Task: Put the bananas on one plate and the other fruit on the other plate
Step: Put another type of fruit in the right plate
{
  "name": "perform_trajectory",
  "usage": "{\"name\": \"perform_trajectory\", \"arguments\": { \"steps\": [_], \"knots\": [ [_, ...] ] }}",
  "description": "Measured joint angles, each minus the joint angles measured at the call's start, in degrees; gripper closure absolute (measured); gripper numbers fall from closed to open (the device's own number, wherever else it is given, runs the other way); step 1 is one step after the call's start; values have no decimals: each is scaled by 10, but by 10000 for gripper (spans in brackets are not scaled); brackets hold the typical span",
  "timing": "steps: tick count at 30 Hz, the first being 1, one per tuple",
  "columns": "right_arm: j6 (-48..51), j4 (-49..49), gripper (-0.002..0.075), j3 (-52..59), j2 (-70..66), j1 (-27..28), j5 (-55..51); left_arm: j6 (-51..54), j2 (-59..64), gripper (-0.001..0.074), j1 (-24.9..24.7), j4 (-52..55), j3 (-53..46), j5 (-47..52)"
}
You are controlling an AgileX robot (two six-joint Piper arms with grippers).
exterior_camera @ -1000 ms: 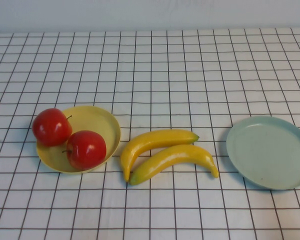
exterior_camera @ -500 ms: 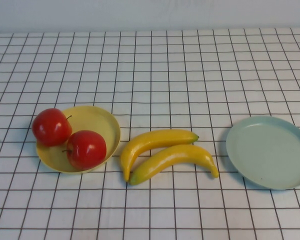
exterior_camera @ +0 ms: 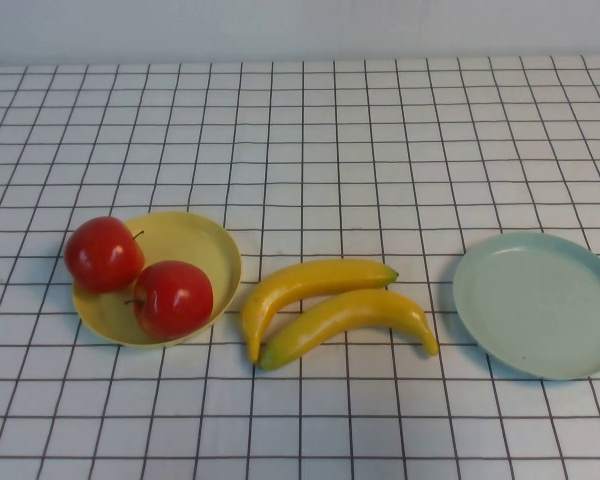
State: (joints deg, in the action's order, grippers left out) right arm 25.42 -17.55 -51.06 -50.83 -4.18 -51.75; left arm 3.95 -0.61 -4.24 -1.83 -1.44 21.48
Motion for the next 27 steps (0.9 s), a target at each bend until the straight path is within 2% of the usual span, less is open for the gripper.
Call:
{"name": "perform_trajectory", "arguments": {
  "steps": [8,18,20,24,25,27],
  "knots": [
    [77,40,742,-128,-182,-133,-112,0,0,738,0,0,0,0],
    [193,48,718,-242,-345,-244,-130,0,0,738,0,0,0,0],
    [219,56,662,-258,-382,-263,-128,0,0,738,0,0,0,0],
    [263,92,465,-277,-434,-303,-112,0,0,738,0,0,0,0],
    [277,117,392,-281,-453,-322,-92,0,0,738,0,0,0,0],
    [303,150,301,-282,-477,-344,-55,0,0,738,0,0,0,0]
  ]
}}
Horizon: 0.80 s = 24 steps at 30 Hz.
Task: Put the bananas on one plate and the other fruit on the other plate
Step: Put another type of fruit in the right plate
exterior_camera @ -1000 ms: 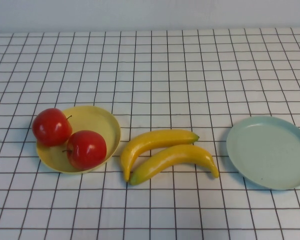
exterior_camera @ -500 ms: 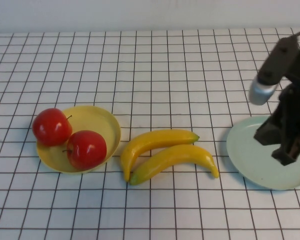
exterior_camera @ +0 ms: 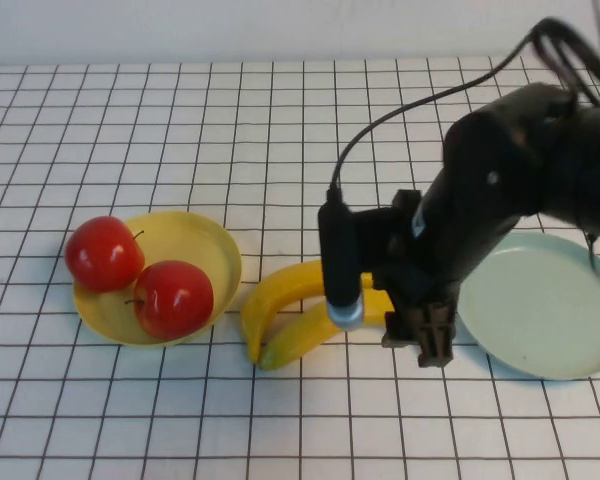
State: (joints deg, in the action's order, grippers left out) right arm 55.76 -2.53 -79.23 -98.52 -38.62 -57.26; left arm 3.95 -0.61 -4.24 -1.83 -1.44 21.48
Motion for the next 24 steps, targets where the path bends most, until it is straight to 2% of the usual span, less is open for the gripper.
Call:
{"name": "perform_trajectory", "arguments": {
  "steps": [2,5,16,20,24],
  "knots": [
    [20,21,258,0,-19,-14,33,0,0,738,0,0,0,0],
    [34,33,237,0,-46,-22,77,0,0,738,0,0,0,0],
    [42,45,228,0,-114,-23,150,0,0,738,0,0,0,0],
    [42,50,244,-3,-127,-23,188,0,0,738,0,0,0,0],
    [42,56,303,-5,-139,-23,217,0,0,738,0,0,0,0]
  ]
}}
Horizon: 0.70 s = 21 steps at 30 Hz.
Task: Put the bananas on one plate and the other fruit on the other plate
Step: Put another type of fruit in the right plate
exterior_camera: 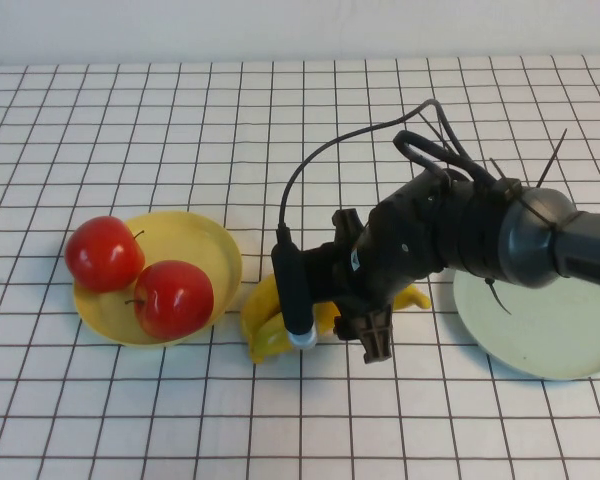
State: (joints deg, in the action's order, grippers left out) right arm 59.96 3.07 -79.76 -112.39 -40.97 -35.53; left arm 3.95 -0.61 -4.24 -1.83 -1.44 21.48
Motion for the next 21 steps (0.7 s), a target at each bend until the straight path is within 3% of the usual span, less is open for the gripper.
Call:
{"name": "perform_trajectory", "arguments": {
  "steps": [5,14,17,21],
  "knots": [
    [-2,5,414,-1,-4,1,13,0,0,738,0,0,0,0],
    [-127,-2,413,0,88,8,-79,0,0,738,0,0,0,0],
    [-153,-24,413,26,168,31,-96,0,0,738,0,0,0,0],
    [-226,-31,414,115,289,82,-41,0,0,738,0,0,0,0]
  ]
}}
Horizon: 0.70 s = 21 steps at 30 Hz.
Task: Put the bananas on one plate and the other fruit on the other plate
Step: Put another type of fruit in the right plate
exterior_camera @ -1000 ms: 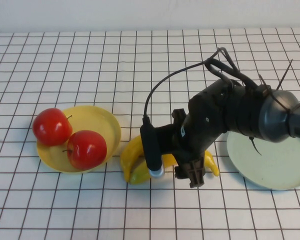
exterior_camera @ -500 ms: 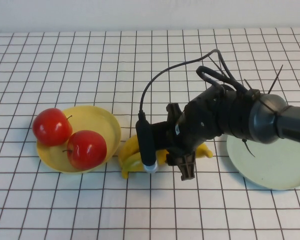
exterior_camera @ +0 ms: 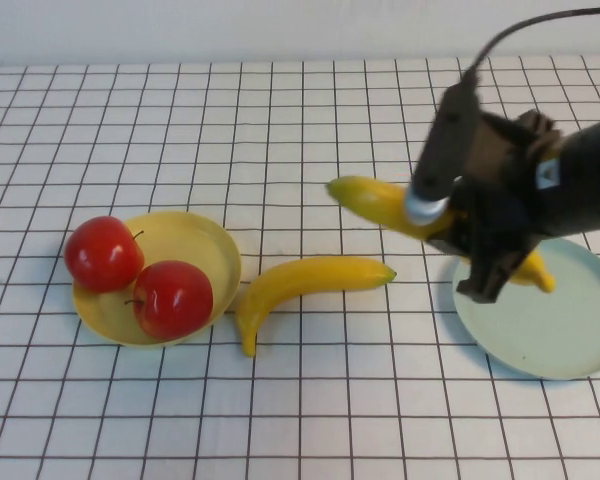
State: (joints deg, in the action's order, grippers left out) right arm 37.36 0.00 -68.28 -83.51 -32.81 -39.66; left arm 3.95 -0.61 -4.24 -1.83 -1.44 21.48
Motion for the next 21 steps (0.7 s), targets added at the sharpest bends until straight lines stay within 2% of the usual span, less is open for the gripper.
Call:
{"name": "perform_trajectory", "arguments": {
  "steps": [3,6,9,12,15,21],
  "knots": [
    [-75,0,414,65,74,45,57,0,0,738,0,0,0,0],
    [-196,33,414,88,113,93,82,0,0,738,0,0,0,0],
    [-321,96,414,86,119,124,72,0,0,738,0,0,0,0],
    [-405,164,414,83,110,139,23,0,0,738,0,0,0,0],
    [-455,213,414,83,84,148,-22,0,0,738,0,0,0,0],
    [-486,187,414,79,7,165,-45,0,0,738,0,0,0,0]
  ]
}}
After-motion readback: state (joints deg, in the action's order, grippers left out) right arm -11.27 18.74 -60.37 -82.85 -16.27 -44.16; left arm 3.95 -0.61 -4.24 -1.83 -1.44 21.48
